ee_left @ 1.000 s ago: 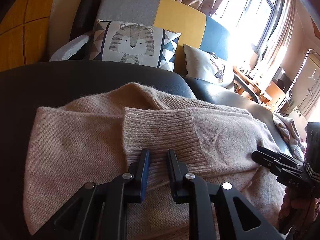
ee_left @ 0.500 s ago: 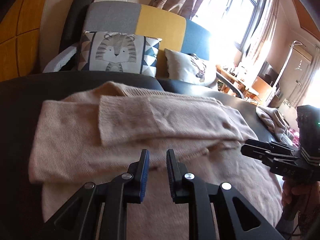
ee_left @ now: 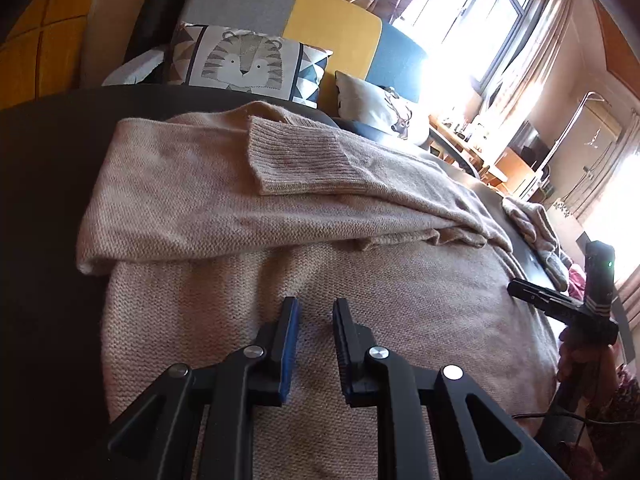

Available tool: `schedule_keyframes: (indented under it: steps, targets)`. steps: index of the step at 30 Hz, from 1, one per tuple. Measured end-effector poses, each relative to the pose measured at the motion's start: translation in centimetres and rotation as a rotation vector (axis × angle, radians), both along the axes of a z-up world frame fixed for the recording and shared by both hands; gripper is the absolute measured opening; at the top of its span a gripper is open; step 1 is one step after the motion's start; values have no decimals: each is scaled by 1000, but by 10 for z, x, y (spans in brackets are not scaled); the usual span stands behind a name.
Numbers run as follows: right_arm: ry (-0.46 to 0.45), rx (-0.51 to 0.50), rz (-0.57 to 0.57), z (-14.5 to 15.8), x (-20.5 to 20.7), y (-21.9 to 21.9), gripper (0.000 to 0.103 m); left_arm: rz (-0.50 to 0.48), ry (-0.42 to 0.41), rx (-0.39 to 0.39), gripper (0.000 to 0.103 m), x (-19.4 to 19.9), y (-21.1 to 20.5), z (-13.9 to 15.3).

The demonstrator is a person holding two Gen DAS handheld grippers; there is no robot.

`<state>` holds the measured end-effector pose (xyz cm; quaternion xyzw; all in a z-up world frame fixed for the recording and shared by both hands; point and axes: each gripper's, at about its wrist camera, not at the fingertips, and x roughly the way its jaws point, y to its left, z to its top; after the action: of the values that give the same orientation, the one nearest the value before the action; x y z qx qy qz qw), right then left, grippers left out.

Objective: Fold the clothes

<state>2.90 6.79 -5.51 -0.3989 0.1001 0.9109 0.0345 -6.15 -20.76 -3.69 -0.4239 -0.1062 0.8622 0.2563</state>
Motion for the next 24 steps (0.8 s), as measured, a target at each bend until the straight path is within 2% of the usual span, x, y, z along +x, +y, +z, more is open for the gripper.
schedule_keyframes:
  steps: [3, 6, 9, 12, 14, 17, 22, 24]
  targets:
    - [27, -82, -38, 12, 21, 4, 43, 4, 6, -23, 17, 3, 0, 5]
    - [40, -149, -69, 22, 42, 7, 43, -2, 83, -97, 17, 29, 0, 19]
    - [-4, -148, -64, 20, 64, 4, 43, -48, 149, -105, 19, 61, -3, 27]
    - [-62, -98, -74, 10, 79, 4, 43, -65, 183, -225, 21, 78, 2, 16]
    - [-44, -92, -76, 6, 90, 10, 43, -76, 208, -242, 23, 81, -3, 4]
    - [-46, -83, -96, 7, 95, 20, 43, -84, 243, -243, 25, 85, -8, 1]
    - [-29, -203, -139, 16, 101, 30, 43, -83, 240, -265, 25, 90, -13, 7]
    - [-46, -212, -156, 16, 106, 33, 43, -75, 228, -254, 25, 94, -21, 11]
